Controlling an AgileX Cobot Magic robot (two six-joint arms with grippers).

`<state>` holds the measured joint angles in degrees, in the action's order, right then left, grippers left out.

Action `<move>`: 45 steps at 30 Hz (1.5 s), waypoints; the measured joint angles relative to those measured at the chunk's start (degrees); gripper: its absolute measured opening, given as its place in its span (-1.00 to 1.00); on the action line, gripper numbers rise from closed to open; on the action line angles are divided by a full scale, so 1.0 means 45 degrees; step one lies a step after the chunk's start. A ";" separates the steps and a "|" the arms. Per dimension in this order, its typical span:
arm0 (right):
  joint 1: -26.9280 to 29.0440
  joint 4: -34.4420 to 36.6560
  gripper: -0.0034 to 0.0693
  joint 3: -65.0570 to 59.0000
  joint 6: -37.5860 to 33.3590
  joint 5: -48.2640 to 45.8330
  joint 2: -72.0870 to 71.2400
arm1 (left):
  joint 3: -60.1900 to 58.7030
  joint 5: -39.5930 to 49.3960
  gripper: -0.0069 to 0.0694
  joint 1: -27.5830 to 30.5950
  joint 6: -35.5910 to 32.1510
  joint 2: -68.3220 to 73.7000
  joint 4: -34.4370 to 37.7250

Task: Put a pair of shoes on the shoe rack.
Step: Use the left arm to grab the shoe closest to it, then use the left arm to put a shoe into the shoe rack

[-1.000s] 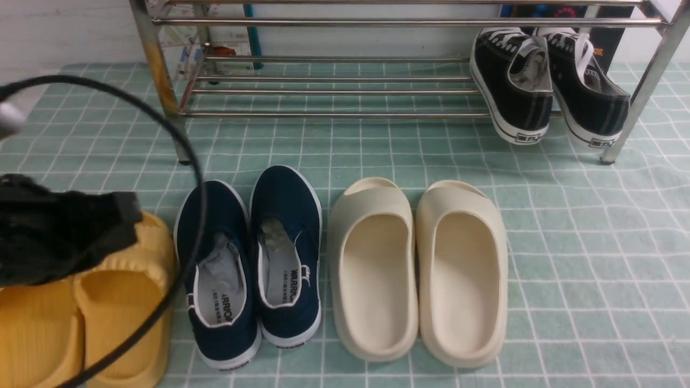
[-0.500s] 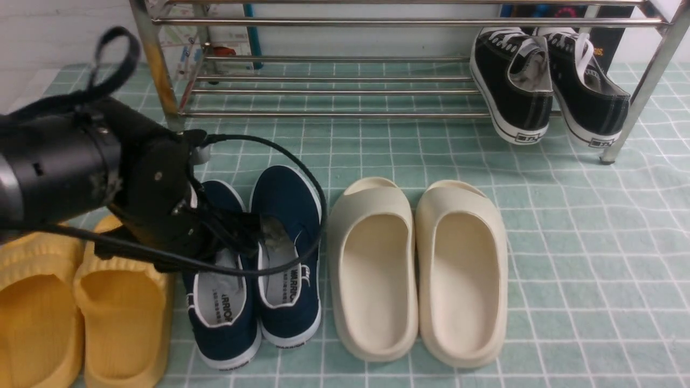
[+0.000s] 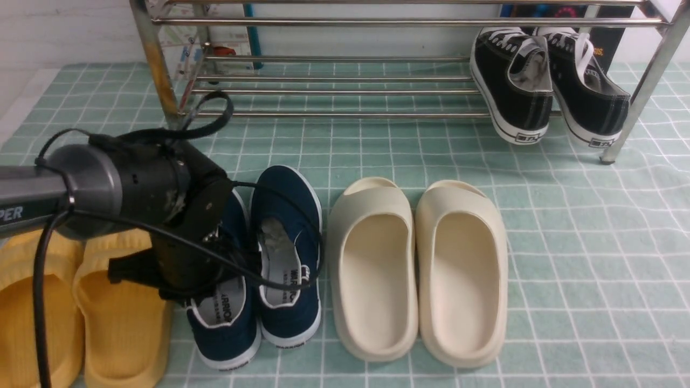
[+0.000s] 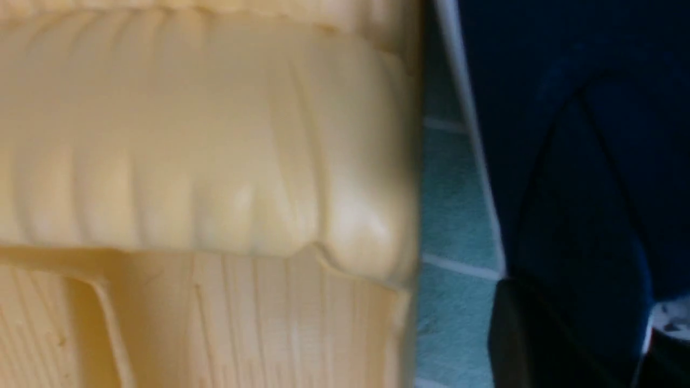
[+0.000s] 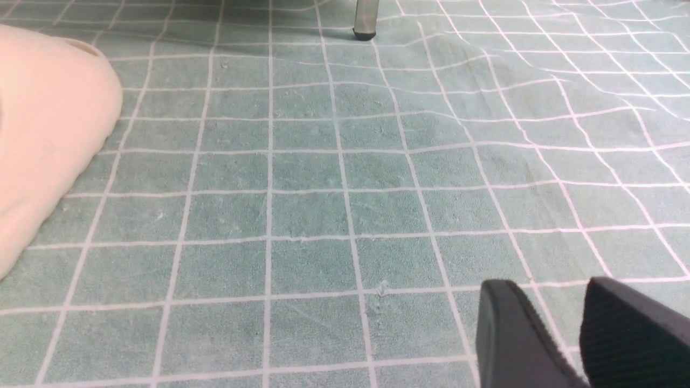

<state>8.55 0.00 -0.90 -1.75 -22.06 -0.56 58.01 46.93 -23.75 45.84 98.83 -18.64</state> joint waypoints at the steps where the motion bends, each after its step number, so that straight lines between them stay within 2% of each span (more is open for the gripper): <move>1: 0.0000 0.0000 -0.26 0.0000 0.0000 0.0000 0.0000 | 0.0102 0.0264 -0.81 0.0000 -0.0258 -0.0163 0.0160; 6: 0.0000 0.0000 -0.25 0.0000 0.0000 0.0000 0.0000 | 0.1326 0.2201 -0.81 0.0000 -0.1421 -0.1758 0.0617; 13: 0.0000 0.0000 -0.25 0.0000 0.0000 0.0000 0.0000 | 0.3731 0.2452 -0.81 0.0127 -0.2619 -0.2594 0.0966; 18: 0.0000 0.0000 -0.25 0.0000 0.0000 0.0000 0.0000 | 0.6469 0.2641 -0.81 0.1107 -0.4223 -0.1004 0.2193; 24: 0.0000 0.0000 -0.25 0.0000 0.0000 0.0000 0.0000 | 0.9626 0.3920 -0.81 0.2169 -0.6382 0.1807 0.4311; 31: 0.0000 0.0000 -0.25 0.0000 0.0000 0.0000 0.0000 | 1.1736 0.3864 -0.81 0.2243 -0.6411 0.4204 0.4143; 36: 0.0000 0.0000 -0.25 0.0000 0.0000 0.0000 0.0000 | 1.3541 0.2521 -0.81 0.2282 -0.5513 0.5387 0.3039; 45: 0.0000 0.0000 -0.25 0.0000 0.0000 0.0000 0.0000 | 1.3976 0.0529 -0.81 0.2282 -0.5295 0.6514 0.2496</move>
<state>8.55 0.00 -0.90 -1.75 -22.06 -0.56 120.90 49.31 -13.48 22.01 128.15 -7.41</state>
